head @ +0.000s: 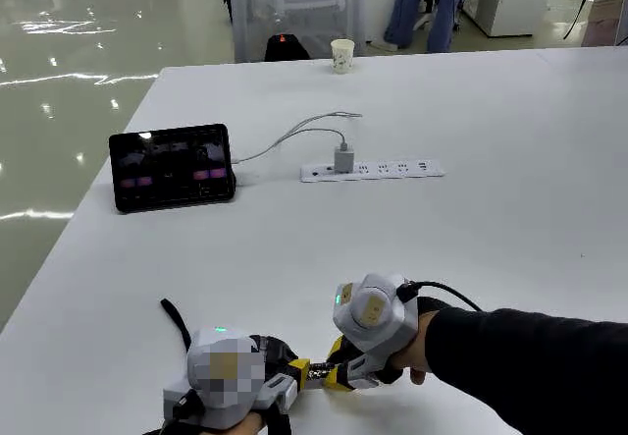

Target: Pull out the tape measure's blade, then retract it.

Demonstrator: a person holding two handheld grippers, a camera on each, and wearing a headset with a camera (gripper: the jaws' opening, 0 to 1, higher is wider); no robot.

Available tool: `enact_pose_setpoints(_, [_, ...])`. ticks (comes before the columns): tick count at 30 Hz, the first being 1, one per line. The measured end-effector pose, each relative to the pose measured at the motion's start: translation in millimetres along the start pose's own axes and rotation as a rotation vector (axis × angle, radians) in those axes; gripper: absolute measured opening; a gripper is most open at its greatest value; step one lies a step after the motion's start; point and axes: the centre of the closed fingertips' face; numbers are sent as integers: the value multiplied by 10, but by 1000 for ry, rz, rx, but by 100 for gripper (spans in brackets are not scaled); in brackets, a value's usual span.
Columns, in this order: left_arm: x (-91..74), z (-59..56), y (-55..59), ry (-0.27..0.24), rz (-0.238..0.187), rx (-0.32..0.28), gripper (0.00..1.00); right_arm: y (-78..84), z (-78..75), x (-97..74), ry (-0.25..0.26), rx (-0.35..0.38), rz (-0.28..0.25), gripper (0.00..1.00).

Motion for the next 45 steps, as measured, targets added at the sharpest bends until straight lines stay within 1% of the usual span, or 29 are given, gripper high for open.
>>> enact_pose_setpoints(9, [-2,2,5,3,2,-6,63,-49,14,38,-7,21,-14,12])
enact_pose_setpoints(13, [-5,1,5,4,2,-7,63,-69,20,60,-10,20,-16,12])
enact_pose_setpoints(15, [-6,2,5,5,2,-7,63,-75,19,72,-19,1,-17,12])
enact_pose_setpoints(19, [-5,6,6,6,3,-8,63,-92,23,80,-29,6,-18,12])
enact_pose_setpoints(25, [-7,3,6,7,4,-10,63,-117,17,105,-22,20,-17,12])
enact_pose_setpoints(33, [-7,4,4,8,4,-12,63,-158,36,132,-26,-16,-8,12])
enact_pose_setpoints(45, [-5,-1,3,9,2,-13,63,-191,41,154,-26,-41,-2,12])
Point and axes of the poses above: the centre of the closed fingertips' face, and the gripper's own axes: x roughly forward along the fingers, z roughly to its left, y roughly out of its underside, and after that the axes turned 5 degrees about -y, right-handed
